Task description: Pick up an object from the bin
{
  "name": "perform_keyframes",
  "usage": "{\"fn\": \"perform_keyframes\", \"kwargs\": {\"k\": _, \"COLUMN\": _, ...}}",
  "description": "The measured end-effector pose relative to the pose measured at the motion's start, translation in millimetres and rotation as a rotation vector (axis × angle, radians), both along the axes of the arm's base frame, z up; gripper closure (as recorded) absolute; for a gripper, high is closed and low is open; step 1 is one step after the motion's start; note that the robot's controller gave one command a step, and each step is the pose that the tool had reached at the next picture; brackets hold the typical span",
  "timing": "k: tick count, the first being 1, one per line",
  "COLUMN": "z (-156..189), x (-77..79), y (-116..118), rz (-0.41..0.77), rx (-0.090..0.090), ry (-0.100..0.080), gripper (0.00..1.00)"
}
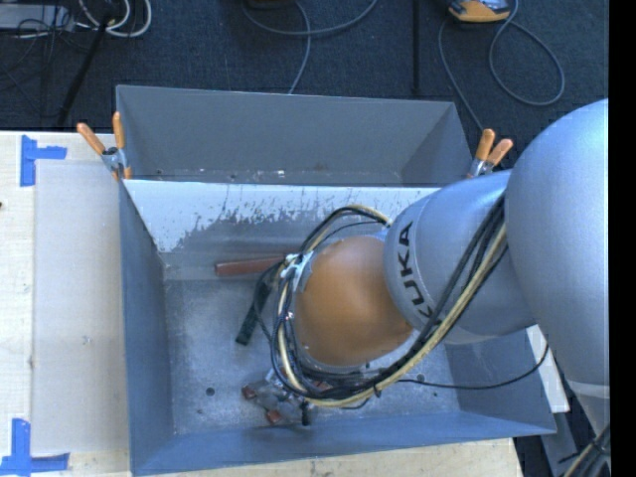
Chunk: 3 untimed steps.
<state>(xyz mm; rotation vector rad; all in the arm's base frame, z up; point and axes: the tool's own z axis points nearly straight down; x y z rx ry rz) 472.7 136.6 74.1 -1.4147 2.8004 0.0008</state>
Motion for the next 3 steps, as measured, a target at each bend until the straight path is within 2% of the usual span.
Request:
{"fn": "perform_keyframes", "kwargs": {"k": 1, "z": 10, "x": 24.0, "y": -53, "rz": 0.454, "rx": -0.003, "ry": 0.002, "gripper": 1.0}}
{"fn": "perform_keyframes", "kwargs": {"k": 2, "z": 9, "x": 23.1, "y": -51, "rz": 0.452, "rx": -0.001, "ry": 0.004, "gripper": 0.0}}
{"fn": "perform_keyframes", "kwargs": {"k": 3, "z": -5, "x": 8.3, "y": -79, "rz": 0.589, "rx": -0.002, "ry": 0.008, "gripper": 0.0}}
